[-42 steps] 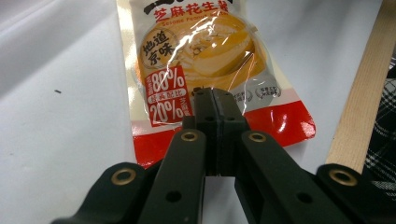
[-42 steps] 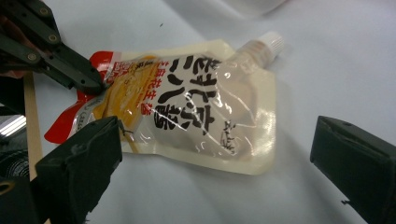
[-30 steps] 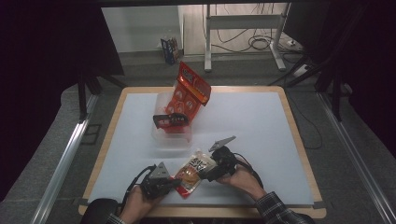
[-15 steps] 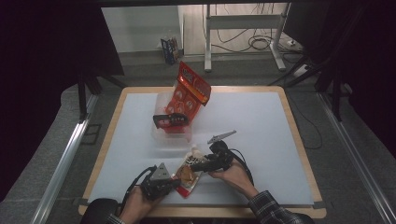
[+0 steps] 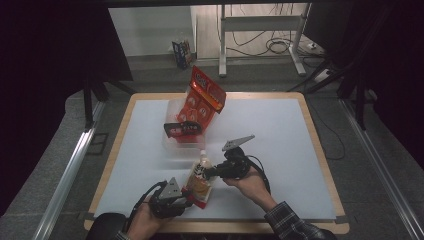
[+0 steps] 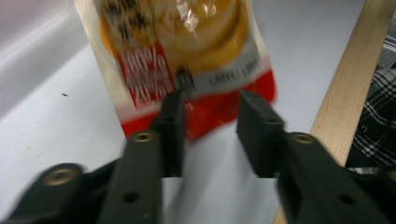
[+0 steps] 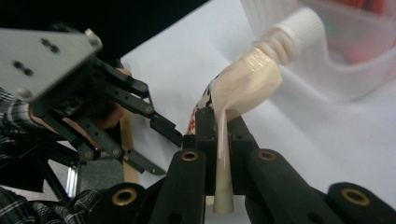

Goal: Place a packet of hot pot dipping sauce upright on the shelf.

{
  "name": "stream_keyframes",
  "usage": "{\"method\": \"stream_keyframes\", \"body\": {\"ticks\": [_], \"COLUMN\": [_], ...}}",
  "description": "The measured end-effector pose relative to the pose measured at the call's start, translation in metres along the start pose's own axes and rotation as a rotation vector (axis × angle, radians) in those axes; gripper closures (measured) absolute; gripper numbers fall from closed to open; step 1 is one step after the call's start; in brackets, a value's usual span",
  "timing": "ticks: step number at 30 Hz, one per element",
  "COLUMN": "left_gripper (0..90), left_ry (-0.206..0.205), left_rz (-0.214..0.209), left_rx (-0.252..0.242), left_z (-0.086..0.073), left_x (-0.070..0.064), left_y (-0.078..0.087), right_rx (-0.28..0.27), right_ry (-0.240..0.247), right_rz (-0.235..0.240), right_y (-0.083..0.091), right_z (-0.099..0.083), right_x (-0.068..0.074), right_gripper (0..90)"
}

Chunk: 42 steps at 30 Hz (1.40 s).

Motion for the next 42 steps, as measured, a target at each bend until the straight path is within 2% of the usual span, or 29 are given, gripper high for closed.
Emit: {"method": "stream_keyframes", "body": {"ticks": [4,7,12,17,20,31,42], "left_gripper": [43.8,31.7,17.3,8.0,6.2,2.4,1.5], "left_ry": [-0.001,0.000,0.000,0.011,0.019,-0.014,-0.033], "left_rz": [-0.001,0.006,0.011,0.029,0.043,0.089,0.099], "left_rx": [-0.058,-0.091,-0.110,-0.114,-0.121,-0.102,-0.078], "left_z": [0.007,0.011,0.012,0.011,0.012,0.009,0.007], "left_x": [-0.004,-0.005,-0.002,0.002,0.003,0.007,0.007], "left_y": [0.005,0.008,0.013,0.015,0.016,0.016,0.015], "right_rx": [-0.027,-0.043,-0.070,-0.085,-0.094,-0.124,-0.135], "right_ry": [0.049,0.061,0.066,0.083,0.092,0.118,0.148], "right_rz": [-0.037,-0.056,-0.083,-0.107,-0.120,-0.163,-0.183], "right_y": [0.017,0.028,0.044,0.057,0.063,0.081,0.086], "right_z": [0.010,0.015,0.023,0.030,0.036,0.058,0.083], "right_x": [0.004,0.002,0.000,-0.001,-0.001,-0.007,-0.015], "right_gripper": [86.8,87.0,87.1,87.2,87.2,87.3,87.3]}}
Point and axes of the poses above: each handheld gripper's, and its own axes: y roughly backward along the jaws, z roughly out of its top, x roughly to its left, the point moved 9 cm from there along -y, roughly forward along the jaws, and after that the axes turned 1 degree about x, right-handed, at the moved point
